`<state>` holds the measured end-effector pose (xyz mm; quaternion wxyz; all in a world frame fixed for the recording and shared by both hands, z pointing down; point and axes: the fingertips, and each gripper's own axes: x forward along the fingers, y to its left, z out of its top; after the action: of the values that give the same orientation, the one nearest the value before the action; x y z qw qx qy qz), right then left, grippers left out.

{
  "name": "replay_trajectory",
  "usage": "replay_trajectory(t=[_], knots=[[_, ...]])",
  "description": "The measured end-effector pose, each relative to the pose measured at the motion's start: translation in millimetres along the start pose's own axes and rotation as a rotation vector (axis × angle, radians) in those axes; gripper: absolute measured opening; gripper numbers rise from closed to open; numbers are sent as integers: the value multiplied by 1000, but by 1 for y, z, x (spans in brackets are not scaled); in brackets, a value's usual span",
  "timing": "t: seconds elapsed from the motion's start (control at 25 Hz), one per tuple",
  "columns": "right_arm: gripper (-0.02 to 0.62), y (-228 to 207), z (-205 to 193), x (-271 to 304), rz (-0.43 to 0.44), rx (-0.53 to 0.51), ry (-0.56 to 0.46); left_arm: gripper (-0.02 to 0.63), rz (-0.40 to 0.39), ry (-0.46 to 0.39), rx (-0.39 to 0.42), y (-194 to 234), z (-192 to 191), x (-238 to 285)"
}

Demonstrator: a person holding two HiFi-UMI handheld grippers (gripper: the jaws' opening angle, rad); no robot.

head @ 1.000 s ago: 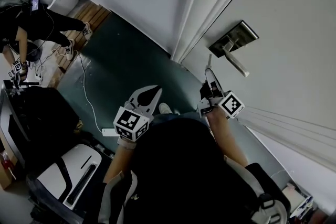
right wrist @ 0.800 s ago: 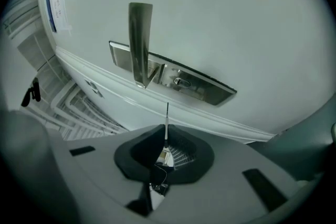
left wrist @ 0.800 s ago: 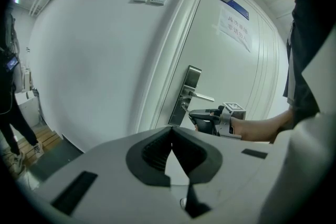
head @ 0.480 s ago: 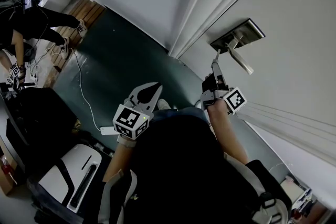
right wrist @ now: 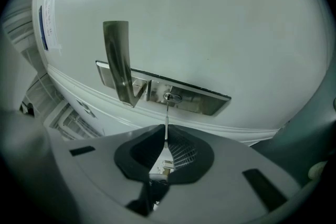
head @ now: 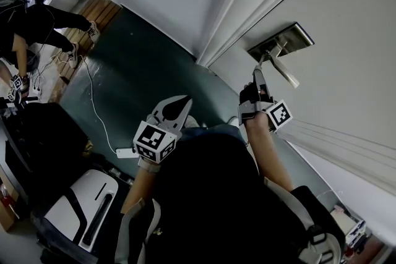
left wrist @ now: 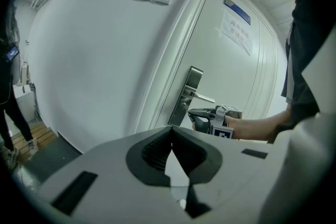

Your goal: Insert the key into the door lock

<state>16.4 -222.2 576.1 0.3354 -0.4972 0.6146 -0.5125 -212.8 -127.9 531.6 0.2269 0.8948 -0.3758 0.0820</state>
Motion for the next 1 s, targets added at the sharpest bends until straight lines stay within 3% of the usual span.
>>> replay_trajectory(t=[1.0], knots=[[34, 15, 7, 7, 53, 167, -147, 8, -6, 20, 32, -6, 11, -5]])
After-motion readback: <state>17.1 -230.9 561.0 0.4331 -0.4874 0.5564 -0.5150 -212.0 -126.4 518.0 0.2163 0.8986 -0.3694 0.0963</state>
